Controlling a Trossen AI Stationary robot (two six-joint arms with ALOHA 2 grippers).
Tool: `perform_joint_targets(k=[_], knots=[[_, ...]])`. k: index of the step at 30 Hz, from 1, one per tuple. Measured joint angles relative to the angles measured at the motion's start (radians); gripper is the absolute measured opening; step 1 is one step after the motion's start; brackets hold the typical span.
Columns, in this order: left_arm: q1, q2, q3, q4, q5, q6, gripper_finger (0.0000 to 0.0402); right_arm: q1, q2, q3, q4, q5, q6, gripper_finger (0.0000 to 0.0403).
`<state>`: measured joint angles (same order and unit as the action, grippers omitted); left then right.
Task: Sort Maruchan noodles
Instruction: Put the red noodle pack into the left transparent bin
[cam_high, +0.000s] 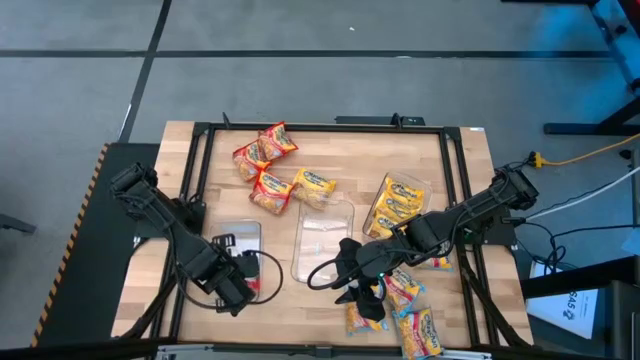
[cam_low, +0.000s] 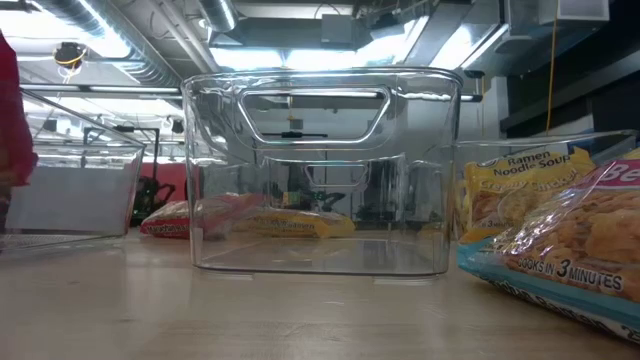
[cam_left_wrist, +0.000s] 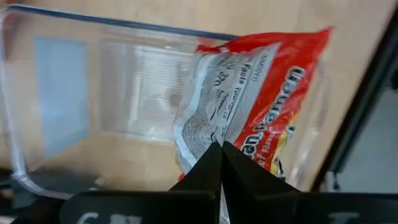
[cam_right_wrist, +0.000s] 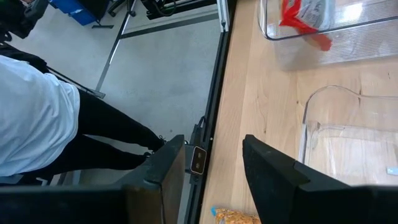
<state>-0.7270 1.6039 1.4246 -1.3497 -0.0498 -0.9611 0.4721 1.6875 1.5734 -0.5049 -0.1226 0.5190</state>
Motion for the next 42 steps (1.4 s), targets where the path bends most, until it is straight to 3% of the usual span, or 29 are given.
perform_joint_targets(k=[9, 20, 29, 42], knots=[[0.064, 0.0, 0.0, -0.12, -0.034, 0.094, 0.0, 0.0, 0.0, 0.0, 0.0, 0.0, 0.0, 0.0159], [0.173, 0.0, -0.004, -0.119, -0.047, 0.283, 0.0, 0.0, 0.0, 0.0, 0.0, 0.0, 0.0, 0.0159], [0.244, -0.001, -0.15, -0.132, -0.052, 0.342, 0.0, 0.029, 0.0, 0.0, 0.0, -0.01, 0.001, 0.0159], [0.376, -0.23, -0.242, -0.131, -0.15, 0.346, 0.0, 0.045, 0.0, 0.0, 0.0, -0.014, 0.003, 0.0159]])
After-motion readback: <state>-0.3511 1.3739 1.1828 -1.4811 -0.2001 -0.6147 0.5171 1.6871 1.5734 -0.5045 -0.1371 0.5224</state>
